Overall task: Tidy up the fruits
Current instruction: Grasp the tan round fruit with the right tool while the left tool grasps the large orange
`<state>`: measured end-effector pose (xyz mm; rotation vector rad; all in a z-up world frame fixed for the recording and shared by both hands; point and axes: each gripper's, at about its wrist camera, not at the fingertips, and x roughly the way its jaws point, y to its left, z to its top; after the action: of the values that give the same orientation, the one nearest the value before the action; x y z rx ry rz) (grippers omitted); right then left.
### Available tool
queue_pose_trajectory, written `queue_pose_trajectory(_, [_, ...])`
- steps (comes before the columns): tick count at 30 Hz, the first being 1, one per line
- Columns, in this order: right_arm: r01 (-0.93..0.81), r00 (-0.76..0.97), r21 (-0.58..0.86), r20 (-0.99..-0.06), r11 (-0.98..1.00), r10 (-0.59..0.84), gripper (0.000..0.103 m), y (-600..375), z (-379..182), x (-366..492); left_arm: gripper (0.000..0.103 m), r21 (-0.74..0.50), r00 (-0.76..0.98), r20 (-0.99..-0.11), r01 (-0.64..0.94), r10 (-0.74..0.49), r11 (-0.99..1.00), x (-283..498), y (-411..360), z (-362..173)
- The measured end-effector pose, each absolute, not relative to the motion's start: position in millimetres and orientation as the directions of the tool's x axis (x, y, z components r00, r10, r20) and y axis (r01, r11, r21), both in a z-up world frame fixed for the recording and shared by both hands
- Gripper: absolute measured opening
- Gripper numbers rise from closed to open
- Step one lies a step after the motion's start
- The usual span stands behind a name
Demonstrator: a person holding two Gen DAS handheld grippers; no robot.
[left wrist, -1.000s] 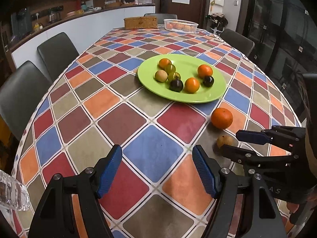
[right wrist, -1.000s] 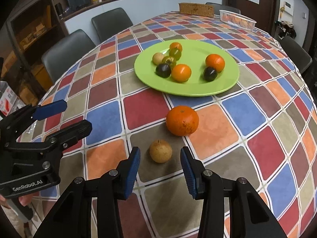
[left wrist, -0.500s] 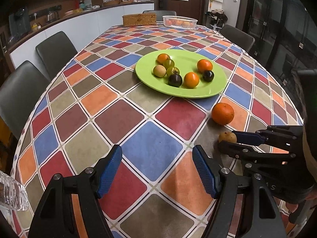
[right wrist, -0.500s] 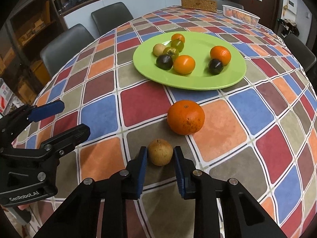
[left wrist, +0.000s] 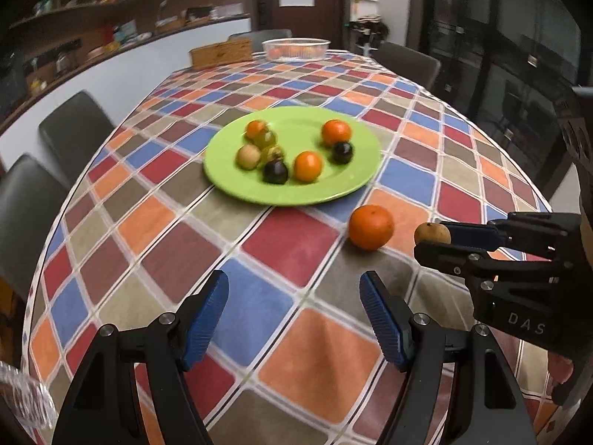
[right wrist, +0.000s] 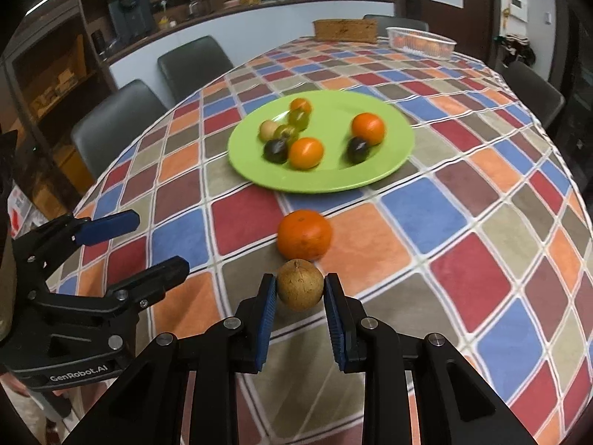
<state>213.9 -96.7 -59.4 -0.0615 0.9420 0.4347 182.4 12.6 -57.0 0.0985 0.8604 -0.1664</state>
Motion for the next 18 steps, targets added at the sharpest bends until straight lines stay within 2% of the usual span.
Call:
queue_pose_trajectory(10, [-0.293, 0.557, 0.147, -0.777, 0.945, 0.294, 0.028, -134, -55, 220, 0.072, -0.029, 0.608, -0.764, 0.302, -0.216, 0.953, 212, -22, -64])
queue_pose_trajectory(18, [-0.248, 0.568, 0.16, -0.775, 0.955, 0.277, 0.028, -153, -59, 226, 0.07, -0.039, 0.582, -0.781, 0.316, -0.226, 0.948, 232, -40, -76])
